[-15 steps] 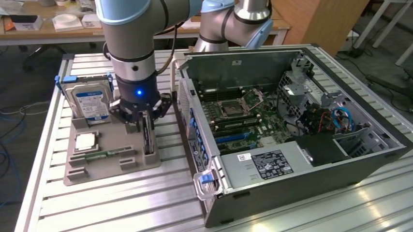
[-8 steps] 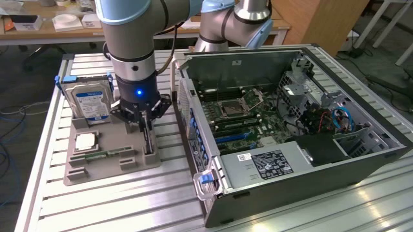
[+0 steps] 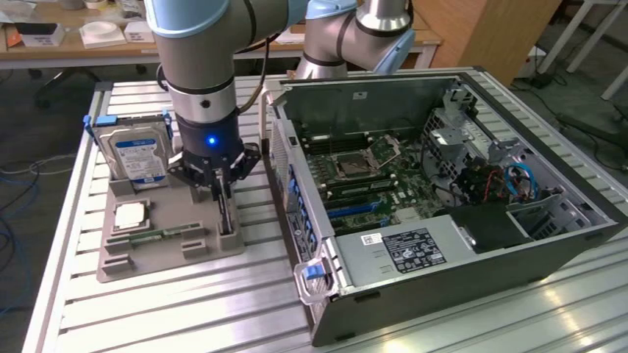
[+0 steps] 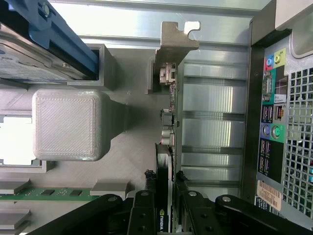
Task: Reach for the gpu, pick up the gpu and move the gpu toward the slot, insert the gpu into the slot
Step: 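Pick up the gpu and move the gpu toward the slot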
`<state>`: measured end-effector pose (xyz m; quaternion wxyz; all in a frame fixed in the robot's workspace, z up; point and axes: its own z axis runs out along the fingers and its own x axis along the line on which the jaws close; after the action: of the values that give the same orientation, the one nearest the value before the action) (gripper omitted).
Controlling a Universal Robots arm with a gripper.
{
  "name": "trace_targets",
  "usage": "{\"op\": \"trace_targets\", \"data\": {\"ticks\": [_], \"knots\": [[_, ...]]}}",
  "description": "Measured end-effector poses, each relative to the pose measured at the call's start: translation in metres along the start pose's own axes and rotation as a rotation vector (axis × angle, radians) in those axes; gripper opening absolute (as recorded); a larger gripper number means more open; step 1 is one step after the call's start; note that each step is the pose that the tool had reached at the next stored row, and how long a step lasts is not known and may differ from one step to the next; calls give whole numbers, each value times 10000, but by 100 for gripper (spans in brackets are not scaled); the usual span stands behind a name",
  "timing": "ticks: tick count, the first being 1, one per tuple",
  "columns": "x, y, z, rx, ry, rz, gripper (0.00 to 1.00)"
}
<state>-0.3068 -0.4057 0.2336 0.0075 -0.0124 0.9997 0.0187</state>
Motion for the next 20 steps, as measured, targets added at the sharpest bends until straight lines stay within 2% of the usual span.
{"op": "trace_targets", "data": {"ticks": [3, 13, 20], "knots": [[-1, 1, -12, -2, -4, -1, 26], [-3, 6, -167, 0, -1, 0, 26], [-5, 12, -318, -1, -1, 0, 26]]}}
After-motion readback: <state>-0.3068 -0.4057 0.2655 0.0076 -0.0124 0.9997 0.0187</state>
